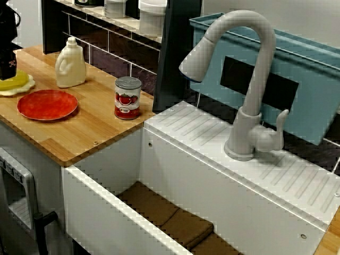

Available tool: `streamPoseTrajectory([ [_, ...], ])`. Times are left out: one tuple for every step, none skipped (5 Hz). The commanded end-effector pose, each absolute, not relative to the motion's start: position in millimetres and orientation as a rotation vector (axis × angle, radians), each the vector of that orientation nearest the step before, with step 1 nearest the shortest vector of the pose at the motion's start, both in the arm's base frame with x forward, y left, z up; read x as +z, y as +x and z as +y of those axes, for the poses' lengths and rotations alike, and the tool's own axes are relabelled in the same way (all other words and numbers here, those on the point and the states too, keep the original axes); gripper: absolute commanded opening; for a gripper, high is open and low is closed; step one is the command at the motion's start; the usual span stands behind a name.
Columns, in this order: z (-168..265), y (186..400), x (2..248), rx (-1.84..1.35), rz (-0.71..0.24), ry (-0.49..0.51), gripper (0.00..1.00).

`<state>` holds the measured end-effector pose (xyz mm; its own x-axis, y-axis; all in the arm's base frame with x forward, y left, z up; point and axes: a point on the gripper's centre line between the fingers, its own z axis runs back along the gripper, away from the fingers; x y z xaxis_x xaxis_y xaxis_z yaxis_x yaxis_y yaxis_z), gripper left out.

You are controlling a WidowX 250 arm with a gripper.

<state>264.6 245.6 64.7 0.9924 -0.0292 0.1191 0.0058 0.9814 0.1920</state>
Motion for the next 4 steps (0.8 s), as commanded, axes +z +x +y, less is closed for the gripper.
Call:
streamPoseTrajectory([
  [252.2,277.0,71.0,-0.03,-0.124,0.217,1.0],
  [258.8,280.5,66.7,-0.056,-0.099,0.218,1.0],
  [260.9,280.6,65.4,-0.059,-0.096,0.22,1.0],
  [259.6,280.1,62.0,-0.056,-0.099,0.237,0.0],
])
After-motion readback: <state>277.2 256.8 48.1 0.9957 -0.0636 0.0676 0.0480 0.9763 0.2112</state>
